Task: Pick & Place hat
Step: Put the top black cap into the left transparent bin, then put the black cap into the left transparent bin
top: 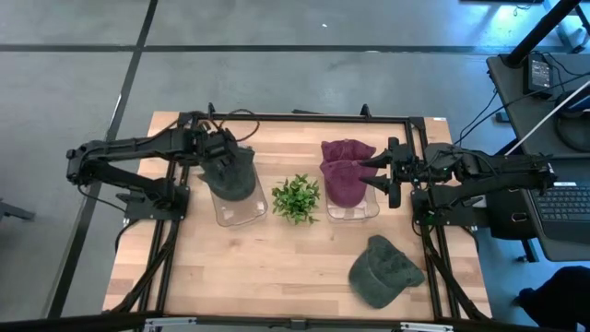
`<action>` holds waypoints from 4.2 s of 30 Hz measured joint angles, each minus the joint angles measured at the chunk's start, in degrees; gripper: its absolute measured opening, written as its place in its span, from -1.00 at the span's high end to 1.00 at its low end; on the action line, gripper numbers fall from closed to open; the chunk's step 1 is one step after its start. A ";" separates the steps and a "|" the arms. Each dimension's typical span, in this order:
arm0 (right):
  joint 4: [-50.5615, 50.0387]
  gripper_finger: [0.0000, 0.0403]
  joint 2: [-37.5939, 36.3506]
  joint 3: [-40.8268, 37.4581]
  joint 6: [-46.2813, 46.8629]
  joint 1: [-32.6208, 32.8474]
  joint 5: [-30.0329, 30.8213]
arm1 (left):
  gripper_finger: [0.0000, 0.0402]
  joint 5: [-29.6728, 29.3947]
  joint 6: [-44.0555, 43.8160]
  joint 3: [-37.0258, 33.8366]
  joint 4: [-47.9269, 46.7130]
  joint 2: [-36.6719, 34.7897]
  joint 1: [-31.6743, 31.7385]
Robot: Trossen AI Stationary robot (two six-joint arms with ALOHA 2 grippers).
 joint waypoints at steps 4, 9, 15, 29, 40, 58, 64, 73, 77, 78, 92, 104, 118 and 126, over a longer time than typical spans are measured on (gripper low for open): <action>0.63 -0.11 0.00 -0.01 1.84 -0.01 0.00 | 0.05 0.14 -0.01 1.21 0.96 -1.58 1.45; 2.56 -0.11 0.02 -0.01 3.55 -0.01 -0.01 | 0.06 12.62 -0.30 1.25 15.15 -2.72 1.74; 1.49 -0.11 3.11 -0.01 6.07 0.01 -0.45 | 0.05 24.12 1.87 1.32 38.63 -1.29 -0.29; -12.24 -0.06 7.63 -0.03 27.54 4.95 -11.31 | 0.06 24.18 2.77 1.34 48.47 5.46 -6.62; -23.37 0.10 7.52 -0.03 52.97 17.99 -19.52 | 0.06 24.42 1.86 1.32 57.65 11.90 -9.47; -30.88 0.11 22.48 -0.03 84.62 38.69 -20.37 | 0.06 24.33 4.13 1.32 64.75 12.23 -9.07; -30.94 0.11 27.98 -0.01 87.16 39.42 -30.08 | 0.05 24.35 4.18 1.32 64.73 12.23 -8.21; -33.86 -0.21 31.84 -0.01 87.11 41.44 -27.27 | 0.05 24.26 4.15 1.32 64.73 12.23 -7.66; -36.15 -0.40 32.54 -0.01 88.21 42.23 -23.15 | 0.06 24.33 2.37 1.32 64.73 12.23 -7.78; -36.29 -0.42 32.76 -0.01 88.31 42.38 -22.92 | 0.06 24.32 1.85 1.32 64.70 12.23 -7.82; -27.35 -0.47 31.00 -7.16 99.23 48.95 -16.27 | 0.05 24.35 -0.23 1.32 64.70 12.23 -7.82; -15.79 -0.47 30.88 -17.39 108.46 51.40 -14.79 | 0.05 24.35 -0.28 1.32 64.64 12.23 -7.82; -17.05 -0.21 36.48 -18.71 106.46 51.32 -14.60 | 0.06 24.31 -0.30 1.32 64.64 12.23 -7.82; -18.84 0.40 36.56 -18.66 104.50 51.44 -14.84 | 0.05 24.18 -0.31 1.32 64.68 12.23 -7.82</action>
